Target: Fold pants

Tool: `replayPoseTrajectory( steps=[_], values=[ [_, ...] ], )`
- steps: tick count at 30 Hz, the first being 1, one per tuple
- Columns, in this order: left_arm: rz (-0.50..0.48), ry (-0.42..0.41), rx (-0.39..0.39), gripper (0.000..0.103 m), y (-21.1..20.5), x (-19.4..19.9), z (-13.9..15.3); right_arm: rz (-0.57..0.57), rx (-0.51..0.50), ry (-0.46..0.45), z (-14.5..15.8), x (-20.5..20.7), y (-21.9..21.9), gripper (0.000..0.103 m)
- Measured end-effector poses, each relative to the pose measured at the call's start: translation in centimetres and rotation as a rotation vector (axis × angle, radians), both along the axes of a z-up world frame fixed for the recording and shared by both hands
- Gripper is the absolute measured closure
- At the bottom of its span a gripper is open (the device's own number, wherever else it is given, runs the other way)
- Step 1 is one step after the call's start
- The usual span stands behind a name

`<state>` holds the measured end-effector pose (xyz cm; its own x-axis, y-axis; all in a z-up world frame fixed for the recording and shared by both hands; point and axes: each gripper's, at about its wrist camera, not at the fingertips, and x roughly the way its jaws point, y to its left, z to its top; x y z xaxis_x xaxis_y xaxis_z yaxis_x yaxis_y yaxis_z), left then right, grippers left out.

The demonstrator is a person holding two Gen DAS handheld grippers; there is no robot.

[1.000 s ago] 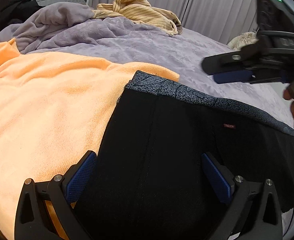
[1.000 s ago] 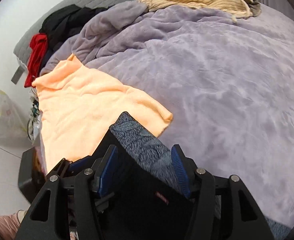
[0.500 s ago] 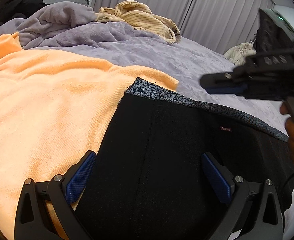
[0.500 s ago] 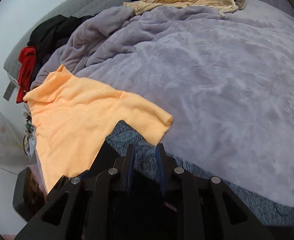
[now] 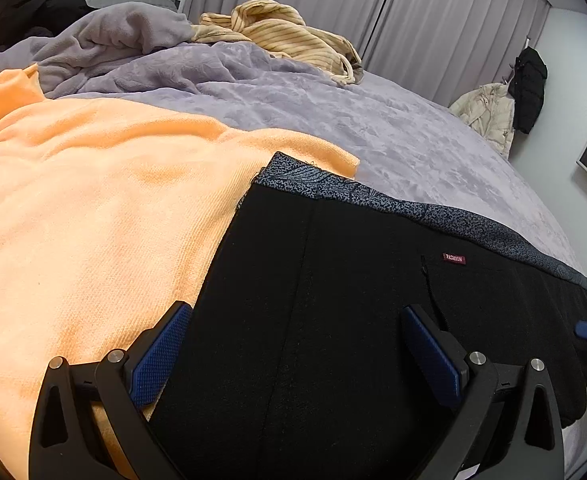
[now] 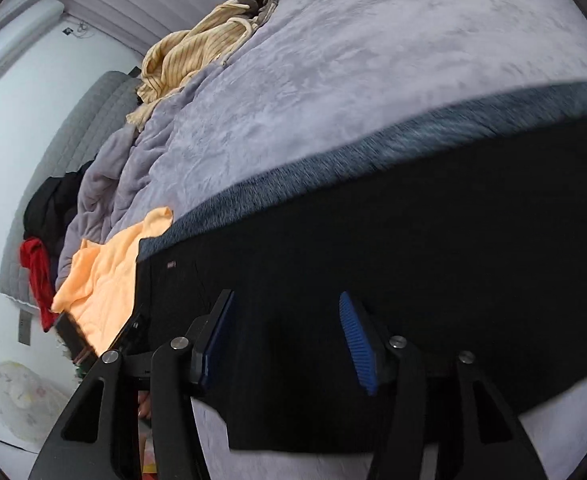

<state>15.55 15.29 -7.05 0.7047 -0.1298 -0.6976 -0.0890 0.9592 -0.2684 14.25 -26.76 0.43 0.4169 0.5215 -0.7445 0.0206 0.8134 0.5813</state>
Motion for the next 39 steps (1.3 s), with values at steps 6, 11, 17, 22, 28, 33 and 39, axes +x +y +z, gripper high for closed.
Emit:
replayPoseTrajectory(
  steps=[6, 11, 17, 22, 28, 33, 39],
  values=[
    [0.003, 0.013, 0.024, 0.000, -0.2, 0.3, -0.1, -0.069, 0.334, 0.065, -3.1, -7.4, -3.1, 0.045],
    [0.007, 0.021, 0.044, 0.000, -0.5, 0.4, -0.1, -0.089, 0.416, 0.038, -4.5, -7.2, -2.1, 0.048],
    [0.007, 0.020, 0.043, 0.000, -0.5, 0.3, -0.1, -0.072, 0.374, 0.074, -5.3, -6.2, -0.4, 0.051],
    [0.006, 0.021, 0.041, 0.000, -0.4, 0.4, -0.1, -0.108, 0.331, 0.075, -4.6, -5.3, -0.7, 0.093],
    [0.007, 0.021, 0.041, 0.000, -0.5, 0.3, -0.1, -0.076, 0.155, 0.048, -3.1, -5.9, 0.5, 0.094],
    [0.011, 0.030, 0.052, 0.000, -0.8, 0.3, 0.0, -0.116, 0.263, 0.077, -5.7, -7.9, -1.5, 0.095],
    [0.076, 0.060, 0.113, 0.000, -1.9, -0.7, 3.5, -0.126, 0.021, -0.002, -0.9, -10.4, -5.1, 0.089]
  ],
)
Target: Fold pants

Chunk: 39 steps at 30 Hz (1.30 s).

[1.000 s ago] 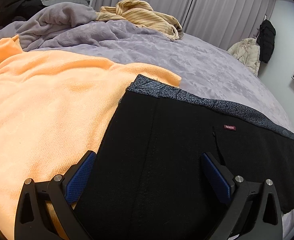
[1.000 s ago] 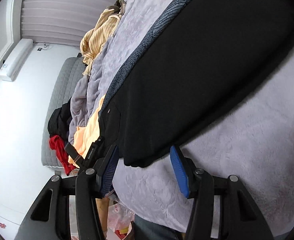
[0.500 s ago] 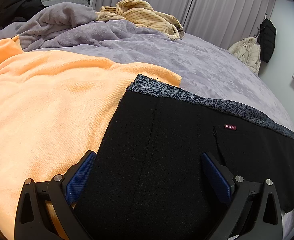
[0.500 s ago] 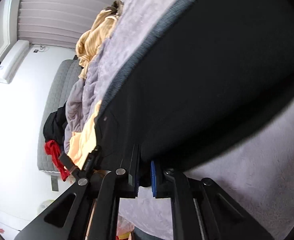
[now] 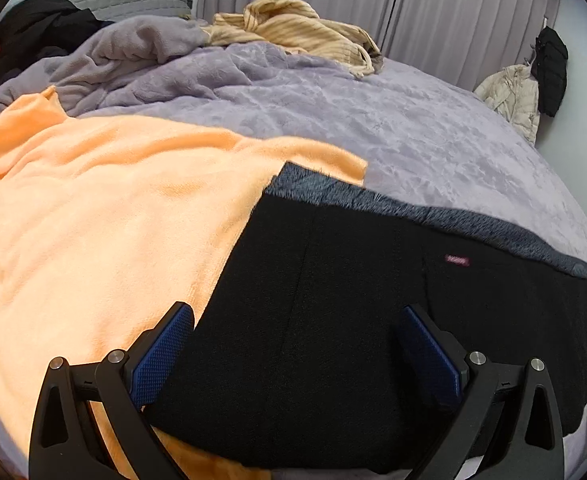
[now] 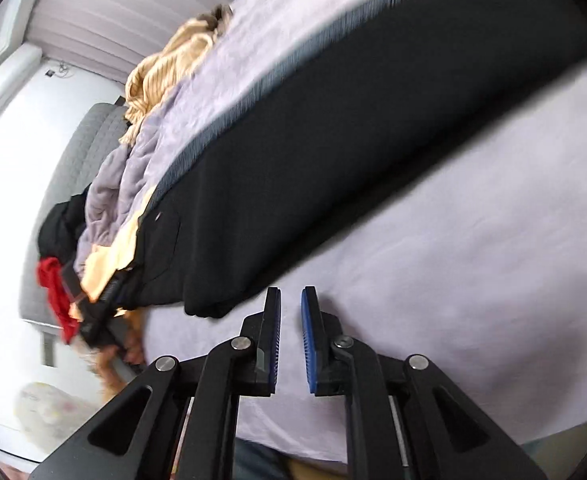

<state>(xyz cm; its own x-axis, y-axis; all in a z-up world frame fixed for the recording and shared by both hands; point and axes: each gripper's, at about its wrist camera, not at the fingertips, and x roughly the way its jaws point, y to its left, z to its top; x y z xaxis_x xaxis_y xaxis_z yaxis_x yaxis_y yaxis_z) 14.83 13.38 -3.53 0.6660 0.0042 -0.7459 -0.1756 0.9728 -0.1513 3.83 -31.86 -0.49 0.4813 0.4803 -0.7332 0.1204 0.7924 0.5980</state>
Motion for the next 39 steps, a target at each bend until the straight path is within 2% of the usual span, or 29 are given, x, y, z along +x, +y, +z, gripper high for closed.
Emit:
replayPoseTrajectory(
  steps=[2, 4, 6, 8, 9, 10, 12, 16, 19, 21, 26, 27, 28, 31, 39],
  values=[
    [-0.002, -0.036, 0.029, 0.000, -1.3, -0.8, 2.0, -0.020, -0.061, -0.072, 2.0, -0.5, -1.3, 0.089],
    [-0.031, -0.071, 0.090, 0.000, -3.8, -1.3, 3.9, -0.028, -0.070, -0.115, 3.3, 0.3, -2.3, 0.089],
    [-0.091, -0.115, 0.151, 0.000, -6.8, -1.6, 5.6, -0.036, -0.050, -0.133, 3.5, 1.6, -2.9, 0.089],
    [-0.146, -0.140, 0.177, 0.000, -9.4, -1.6, 6.7, -0.040, -0.054, -0.153, 3.1, 3.3, -2.9, 0.087],
    [-0.156, -0.150, 0.178, 0.000, -10.4, -1.5, 7.2, -0.043, -0.074, -0.148, 2.7, 3.9, -2.7, 0.083],
    [-0.168, -0.153, 0.176, 0.000, -11.2, -1.5, 7.5, -0.048, -0.111, -0.114, 1.7, 4.5, -2.5, 0.072],
    [-0.194, -0.136, 0.168, 0.000, -12.5, -1.4, 8.1, -0.060, -0.130, -0.016, -0.4, 4.8, -2.6, 0.071],
    [-0.272, -0.097, 0.114, 0.000, -13.9, -2.0, 8.3, -0.036, -0.095, -0.030, -1.1, 2.3, -3.6, 0.070],
    [-0.347, -0.068, 0.083, 0.000, -16.5, -2.2, 7.9, -0.118, -0.033, -0.063, -0.9, 0.9, -6.9, 0.070],
    [-0.395, -0.029, 0.071, 0.000, -18.8, -1.8, 6.8, -0.204, 0.043, -0.072, -0.9, 0.8, -9.4, 0.070],
    [-0.470, 0.108, 0.055, 0.000, -24.0, -1.2, 1.6, -0.274, 0.127, -0.062, -2.2, 2.3, -11.8, 0.069],
    [-0.482, 0.139, 0.060, 0.000, -24.7, -1.2, 0.4, -0.281, 0.149, -0.067, -2.4, 2.4, -12.0, 0.071],
    [-0.483, 0.164, 0.094, 0.000, -25.4, -1.3, -0.8, -0.295, 0.146, -0.060, -2.6, 2.5, -12.5, 0.085],
    [-0.483, 0.067, 0.180, 0.000, -26.4, -2.9, -1.5, -0.311, 0.153, -0.045, -3.9, 2.4, -12.8, 0.089],
    [-0.457, 0.096, 0.176, 0.000, -26.7, -3.2, -1.2, -0.267, 0.124, -0.089, -3.6, 1.5, -13.2, 0.090]
  ],
)
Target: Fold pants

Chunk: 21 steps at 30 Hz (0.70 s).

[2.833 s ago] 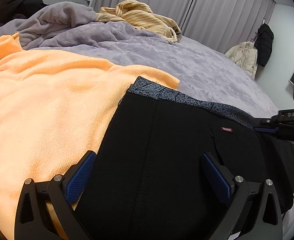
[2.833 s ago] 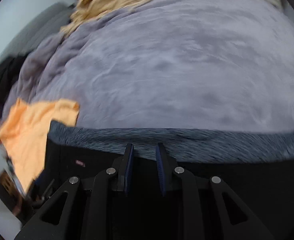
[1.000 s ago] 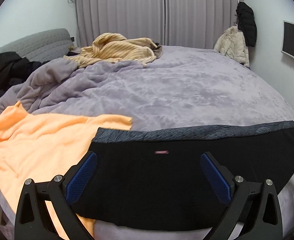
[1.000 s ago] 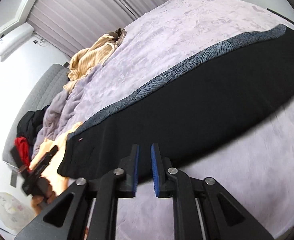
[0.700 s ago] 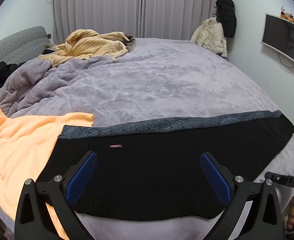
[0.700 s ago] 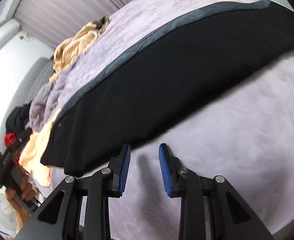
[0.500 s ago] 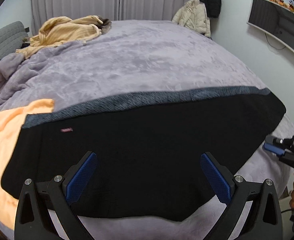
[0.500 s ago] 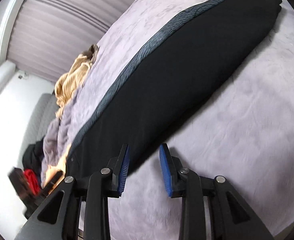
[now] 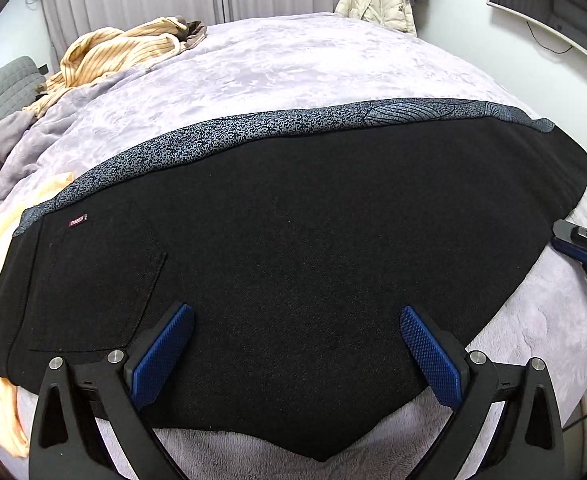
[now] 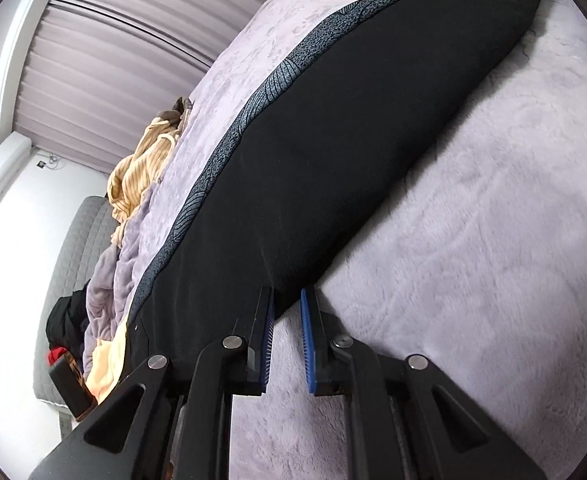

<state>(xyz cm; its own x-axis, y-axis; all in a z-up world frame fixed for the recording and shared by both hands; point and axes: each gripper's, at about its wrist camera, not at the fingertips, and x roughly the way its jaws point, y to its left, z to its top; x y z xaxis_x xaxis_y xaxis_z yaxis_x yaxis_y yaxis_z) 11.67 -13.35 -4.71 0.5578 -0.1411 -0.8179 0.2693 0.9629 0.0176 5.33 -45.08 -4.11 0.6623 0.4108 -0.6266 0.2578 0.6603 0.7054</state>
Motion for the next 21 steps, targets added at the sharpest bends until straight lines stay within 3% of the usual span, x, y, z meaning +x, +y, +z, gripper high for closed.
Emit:
replayPoseTrajectory(
  steps=[7, 21],
  values=[
    [0.035, -0.001, 0.013, 0.000, -0.3, 0.0, -0.1, 0.043, -0.061, -0.052, 0.0, -0.4, 1.1, 0.090],
    [0.087, 0.026, 0.056, 0.000, -0.5, 0.2, 0.1, 0.064, -0.052, -0.108, -0.6, -1.8, 0.4, 0.090]
  ],
)
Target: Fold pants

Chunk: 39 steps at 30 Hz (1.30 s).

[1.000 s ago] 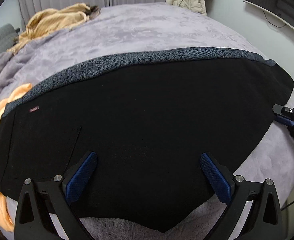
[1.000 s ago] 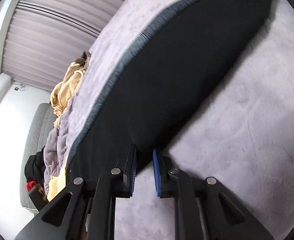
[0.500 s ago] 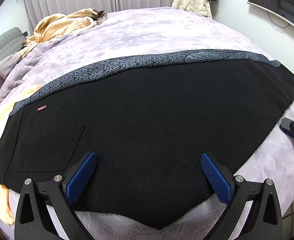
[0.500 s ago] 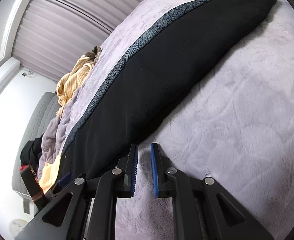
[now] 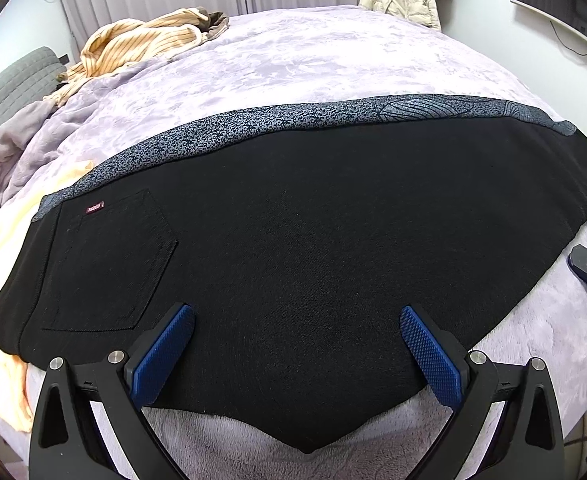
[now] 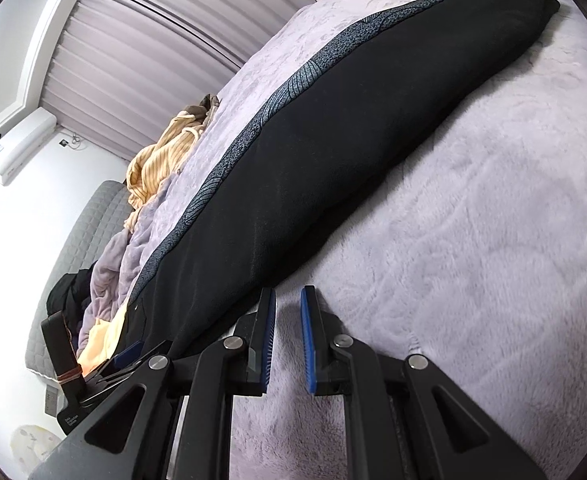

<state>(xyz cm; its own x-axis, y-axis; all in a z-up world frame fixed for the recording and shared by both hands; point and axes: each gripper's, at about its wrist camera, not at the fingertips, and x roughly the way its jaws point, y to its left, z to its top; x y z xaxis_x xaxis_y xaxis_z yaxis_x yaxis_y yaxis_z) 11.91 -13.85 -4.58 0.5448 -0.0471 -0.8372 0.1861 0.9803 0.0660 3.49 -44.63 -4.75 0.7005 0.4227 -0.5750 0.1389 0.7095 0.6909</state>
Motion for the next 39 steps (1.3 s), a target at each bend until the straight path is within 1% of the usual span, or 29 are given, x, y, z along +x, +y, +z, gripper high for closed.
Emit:
replayPoseTrajectory(
  steps=[6, 12, 15, 17, 19, 21, 22, 23, 24, 25, 26, 28, 30, 32, 33, 35, 37, 39],
  values=[
    [0.021, 0.001, 0.038, 0.000, -0.4, 0.2, 0.1, 0.015, 0.008, -0.015, -0.1, -0.1, -0.4, 0.090],
    [0.023, -0.022, 0.088, 0.000, -0.9, -0.1, 0.1, 0.031, 0.018, -0.025, 0.0, -0.1, -0.7, 0.088],
    [0.025, -0.025, 0.092, 0.000, -0.9, -0.3, 0.1, 0.041, 0.026, -0.009, 0.3, -0.1, -0.8, 0.087],
    [0.025, -0.022, 0.087, 0.000, -0.8, -0.3, 0.1, 0.056, 0.049, 0.005, 0.7, -0.2, -1.1, 0.086],
    [0.025, -0.019, 0.083, 0.000, -0.7, -0.2, 0.1, 0.066, 0.095, -0.001, 1.1, -0.8, -1.9, 0.086],
    [0.022, -0.009, 0.085, 0.000, -0.7, 0.0, 0.3, 0.052, 0.102, -0.014, 1.6, -1.5, -2.9, 0.082],
    [0.023, 0.003, 0.086, 0.000, -0.8, 0.2, 0.5, 0.033, 0.090, -0.021, 2.1, -1.9, -3.7, 0.076],
    [0.024, 0.019, 0.082, 0.000, -0.9, 0.5, 0.8, 0.012, 0.075, -0.028, 2.6, -2.4, -4.6, 0.063],
    [0.019, 0.033, 0.067, 0.000, -1.1, 0.7, 1.2, -0.012, 0.060, -0.034, 3.1, -2.8, -5.5, 0.054],
    [0.006, 0.045, 0.035, 0.000, -1.4, 1.1, 1.8, -0.045, 0.049, -0.043, 3.7, -3.3, -6.6, 0.034],
    [-0.004, 0.049, 0.008, 0.000, -1.7, 1.4, 2.4, -0.074, 0.043, -0.059, 4.3, -3.7, -7.6, 0.033],
    [-0.027, 0.033, -0.026, 0.000, -3.1, 2.3, 3.9, -0.131, 0.031, -0.098, 5.5, -4.3, -9.9, 0.033],
    [-0.064, 0.005, -0.034, 0.000, -5.1, 3.1, 5.2, -0.204, 0.022, -0.111, 6.8, -4.4, -12.8, 0.038],
    [-0.104, -0.025, -0.029, 0.000, -7.6, 4.0, 6.1, -0.270, 0.032, -0.098, 7.5, -3.9, -15.1, 0.047],
    [-0.121, -0.033, -0.025, 0.000, -8.7, 4.5, 6.4, -0.295, 0.030, -0.091, 7.7, -3.4, -16.3, 0.048],
    [-0.162, -0.048, -0.024, 0.000, -11.3, 5.6, 7.0, -0.329, 0.021, -0.063, 7.3, -2.2, -18.2, 0.050],
    [-0.194, -0.054, -0.019, 0.000, -13.9, 6.9, 7.1, -0.374, 0.026, -0.002, 6.1, -1.0, -19.9, 0.051],
    [-0.216, -0.060, 0.002, 0.000, -16.2, 8.4, 6.5, -0.397, 0.043, 0.034, 4.7, 0.0, -21.1, 0.061]
  ],
)
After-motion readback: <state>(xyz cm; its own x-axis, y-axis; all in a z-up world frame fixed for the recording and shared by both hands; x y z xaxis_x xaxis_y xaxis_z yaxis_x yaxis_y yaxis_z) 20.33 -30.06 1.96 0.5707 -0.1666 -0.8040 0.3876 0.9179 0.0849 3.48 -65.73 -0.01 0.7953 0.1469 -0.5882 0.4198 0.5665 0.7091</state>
